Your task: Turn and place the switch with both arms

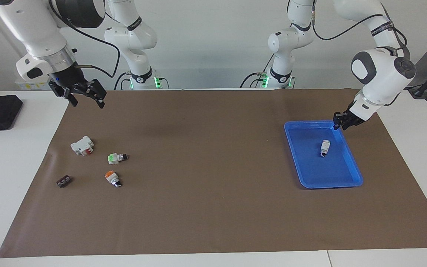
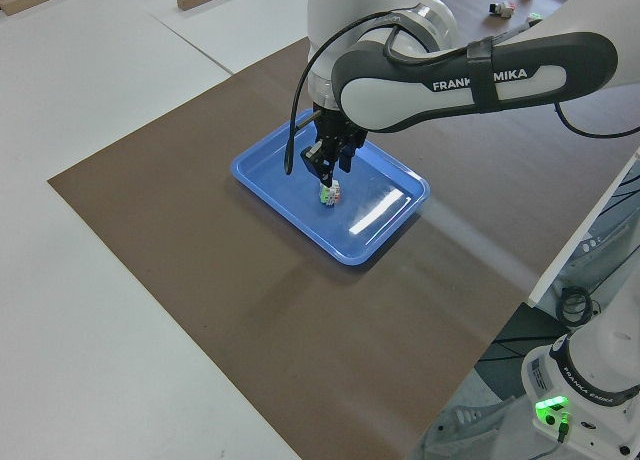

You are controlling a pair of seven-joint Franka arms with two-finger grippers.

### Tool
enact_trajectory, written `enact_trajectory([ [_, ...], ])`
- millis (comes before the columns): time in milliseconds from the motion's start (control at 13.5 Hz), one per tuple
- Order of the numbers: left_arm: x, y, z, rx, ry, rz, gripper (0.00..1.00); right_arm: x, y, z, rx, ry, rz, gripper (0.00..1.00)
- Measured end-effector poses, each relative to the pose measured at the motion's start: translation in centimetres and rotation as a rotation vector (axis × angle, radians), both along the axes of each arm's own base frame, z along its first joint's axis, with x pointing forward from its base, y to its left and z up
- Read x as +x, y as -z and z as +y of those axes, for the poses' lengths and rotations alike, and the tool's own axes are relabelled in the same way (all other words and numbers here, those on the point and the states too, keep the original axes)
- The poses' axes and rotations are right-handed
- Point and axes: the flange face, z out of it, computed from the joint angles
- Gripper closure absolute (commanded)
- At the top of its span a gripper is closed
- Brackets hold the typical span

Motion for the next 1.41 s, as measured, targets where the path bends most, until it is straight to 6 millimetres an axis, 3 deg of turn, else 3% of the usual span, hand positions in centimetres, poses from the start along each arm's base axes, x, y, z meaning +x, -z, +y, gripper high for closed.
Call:
enact_trajectory([
  [297,3.8,-7.6,0.3,-0.004,0.01,-0.037,0.32,-0.2,0.1,0.8,-0.029,-0.022,0.016,0.0],
  [520,5.5,-12.3,-1.7,-0.009,0.01,-0.037,0.33,-0.2,-0.1,1.9,-0.029,-0.041,0.019,0.0],
  [818,4.8,-15.7,-9.7,-0.006,0.005,0.035,0.32,-0.2,-0.2,1.9,-0.029,-0.042,0.016,0.0],
  [966,3.9,-17.9,-12.5,0.0,0.016,0.062,0.32,-0.2,-0.2,1.8,-0.029,-0.04,0.016,0.0],
  [1115,2.9,-19.9,-13.5,0.003,0.034,0.085,0.25,-0.2,-0.2,1.4,-0.029,-0.032,0.016,0.0],
  [1189,2.6,-20.6,-13.6,0.004,0.036,0.094,0.05,-0.2,-0.3,1.2,-0.029,-0.029,0.016,0.0],
  [1264,2.4,-21.0,-13.5,0.005,0.036,0.097,0.0,-0.2,-0.3,1.2,-0.029,-0.028,0.016,0.0],
  [1412,2.1,-22.0,-13.1,0.006,0.027,0.081,0.0,-0.2,-0.2,1.2,-0.029,-0.028,0.017,0.0],
])
